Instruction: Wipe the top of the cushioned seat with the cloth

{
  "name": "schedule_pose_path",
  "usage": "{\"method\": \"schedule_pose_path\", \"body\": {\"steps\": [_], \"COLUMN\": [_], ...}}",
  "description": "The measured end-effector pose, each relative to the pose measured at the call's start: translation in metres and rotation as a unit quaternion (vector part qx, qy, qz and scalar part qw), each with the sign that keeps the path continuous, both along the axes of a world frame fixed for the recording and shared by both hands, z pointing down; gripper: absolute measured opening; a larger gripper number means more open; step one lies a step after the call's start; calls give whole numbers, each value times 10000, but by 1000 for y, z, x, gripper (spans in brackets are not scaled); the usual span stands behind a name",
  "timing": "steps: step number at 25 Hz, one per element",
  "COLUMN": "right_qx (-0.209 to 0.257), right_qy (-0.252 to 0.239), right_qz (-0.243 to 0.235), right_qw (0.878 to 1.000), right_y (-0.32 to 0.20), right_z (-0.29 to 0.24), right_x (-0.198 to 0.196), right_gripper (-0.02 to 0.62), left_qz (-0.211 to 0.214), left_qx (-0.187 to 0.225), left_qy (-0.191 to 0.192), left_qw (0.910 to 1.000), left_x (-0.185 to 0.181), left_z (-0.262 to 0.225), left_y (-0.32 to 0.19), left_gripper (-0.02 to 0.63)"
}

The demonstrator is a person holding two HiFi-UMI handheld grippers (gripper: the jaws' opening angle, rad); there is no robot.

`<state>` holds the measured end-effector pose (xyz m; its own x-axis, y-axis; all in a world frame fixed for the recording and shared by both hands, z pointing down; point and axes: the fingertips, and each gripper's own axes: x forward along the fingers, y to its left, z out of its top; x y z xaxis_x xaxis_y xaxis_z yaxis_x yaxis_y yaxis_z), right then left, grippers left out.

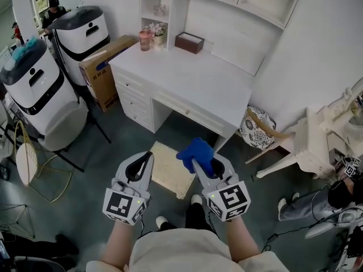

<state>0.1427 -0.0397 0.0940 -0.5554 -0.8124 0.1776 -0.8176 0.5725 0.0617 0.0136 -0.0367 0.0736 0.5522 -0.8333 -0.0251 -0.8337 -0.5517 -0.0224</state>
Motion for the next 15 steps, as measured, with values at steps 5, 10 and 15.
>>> {"method": "schedule_pose_path", "body": {"steps": [5, 10, 15], "right_qx": [172, 251, 367], "right_qy": [-102, -276, -257], "right_qz": [67, 105, 131], "right_qw": [9998, 9992, 9989], "right_y": [15, 22, 26], "right_z": [-10, -16, -23], "right_x": [0, -1, -2], "right_gripper": [101, 104, 104], "left_qz": [38, 86, 63], "left_qx": [50, 65, 51], "left_qy": [40, 15, 56], "left_qw": [10000, 9999, 10000], "left_x": [2, 6, 5], "left_z": [-8, -12, -13], "left_y": [6, 12, 17], "left_gripper": [0, 0, 0]}}
